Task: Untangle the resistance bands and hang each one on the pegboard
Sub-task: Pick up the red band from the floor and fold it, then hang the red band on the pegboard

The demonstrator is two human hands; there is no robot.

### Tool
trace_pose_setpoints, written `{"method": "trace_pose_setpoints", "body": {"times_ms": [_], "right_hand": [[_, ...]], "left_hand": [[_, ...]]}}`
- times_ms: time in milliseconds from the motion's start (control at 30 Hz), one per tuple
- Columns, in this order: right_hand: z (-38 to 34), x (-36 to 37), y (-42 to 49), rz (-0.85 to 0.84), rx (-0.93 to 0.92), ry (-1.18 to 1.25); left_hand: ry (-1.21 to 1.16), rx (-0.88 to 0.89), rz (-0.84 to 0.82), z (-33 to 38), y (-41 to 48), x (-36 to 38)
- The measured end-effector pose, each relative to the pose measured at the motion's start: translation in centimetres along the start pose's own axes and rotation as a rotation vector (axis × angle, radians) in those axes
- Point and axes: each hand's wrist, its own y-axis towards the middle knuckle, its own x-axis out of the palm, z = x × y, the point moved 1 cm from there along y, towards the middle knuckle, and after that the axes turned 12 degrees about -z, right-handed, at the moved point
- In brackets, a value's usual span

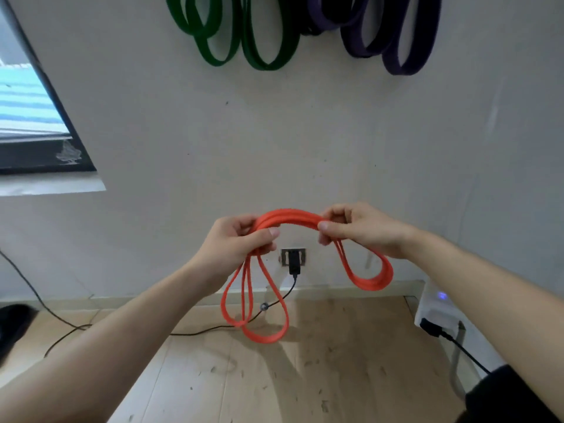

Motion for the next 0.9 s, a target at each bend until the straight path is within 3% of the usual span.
{"method": "trace_pose_setpoints", "body": {"times_ms": [100,333,667,900], "right_hand": [[-0.2,1.3,0.0,-0.174,0.063,-0.055],[-6.5,4.0,1.2,0.054,-0.232,0.177],[-21.2,-0.3,2.2,0.185,-0.410,-0.097],[-30.5,-4.0,4.1,0.215,-0.435,-0.250]], "left_hand": [[-0.018,0.004,-0.008,1.3,-0.1,0.5],[-0.021,0.098,0.011,6.0,-1.0,-0.3],[-0.097,0.298,0.121,18.3,-0.2,-5.8],[0.061,0.447,0.195,26.4,1.5,-9.2]]}}
